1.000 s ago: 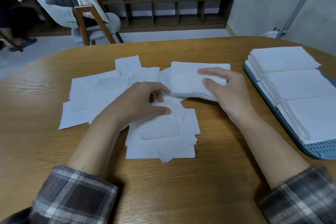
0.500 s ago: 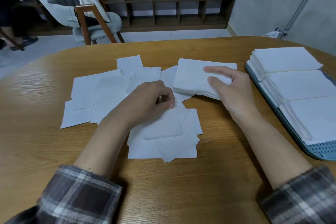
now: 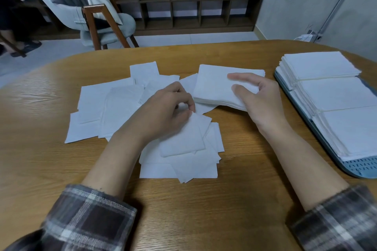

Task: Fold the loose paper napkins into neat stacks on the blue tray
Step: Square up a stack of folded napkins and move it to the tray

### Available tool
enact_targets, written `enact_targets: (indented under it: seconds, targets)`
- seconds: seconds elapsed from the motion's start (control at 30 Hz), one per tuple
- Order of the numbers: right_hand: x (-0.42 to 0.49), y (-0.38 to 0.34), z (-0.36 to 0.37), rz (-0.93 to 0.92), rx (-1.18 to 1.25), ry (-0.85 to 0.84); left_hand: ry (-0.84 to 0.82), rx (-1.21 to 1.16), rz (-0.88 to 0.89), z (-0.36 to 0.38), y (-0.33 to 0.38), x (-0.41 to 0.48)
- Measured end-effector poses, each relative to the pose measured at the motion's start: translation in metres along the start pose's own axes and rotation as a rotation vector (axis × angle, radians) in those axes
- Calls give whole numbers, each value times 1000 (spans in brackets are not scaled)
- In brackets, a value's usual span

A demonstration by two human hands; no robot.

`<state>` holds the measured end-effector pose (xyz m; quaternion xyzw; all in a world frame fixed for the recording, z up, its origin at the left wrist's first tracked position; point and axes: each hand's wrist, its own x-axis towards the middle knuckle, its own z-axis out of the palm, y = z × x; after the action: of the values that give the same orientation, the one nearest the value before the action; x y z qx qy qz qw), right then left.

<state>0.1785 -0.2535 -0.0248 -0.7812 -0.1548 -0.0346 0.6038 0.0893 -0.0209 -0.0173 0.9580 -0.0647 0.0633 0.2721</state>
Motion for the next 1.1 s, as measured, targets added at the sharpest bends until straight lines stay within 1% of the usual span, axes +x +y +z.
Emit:
enact_targets:
  seconds: [0.1, 0.3, 0.37, 0.47, 0.6, 0.7, 0.77, 0.83, 0.97, 1.1]
  targets:
    - [-1, -2, 0, -5, -2, -1, 78, -12, 69, -3, 1, 1]
    - [0, -2, 1, 3, -4, 5, 97, 36, 109, -6, 3, 0]
    - [0, -3, 0, 0, 6, 2, 123, -34, 107, -8, 8, -1]
    - [-1, -6, 2, 13, 82, -25, 173, -207, 40, -11, 15, -3]
    - [-3, -11, 3, 107, 208, -170, 280, -397, 22, -11, 23, -2]
    - [-7, -14, 3, 147, 349, -265, 391, -486, -39, -7, 23, 1]
    - [-10, -15, 4, 97, 286, -264, 459, -505, -66, -4, 22, 2]
    - [-10, -12, 5, 80, 247, -260, 449, -520, -87, -4, 22, 2]
    - [-7, -11, 5, 107, 312, -239, 312, -606, -90, -6, 24, 0]
    - [-7, -12, 6, 55, 331, -318, 344, -577, -106, -5, 22, 0]
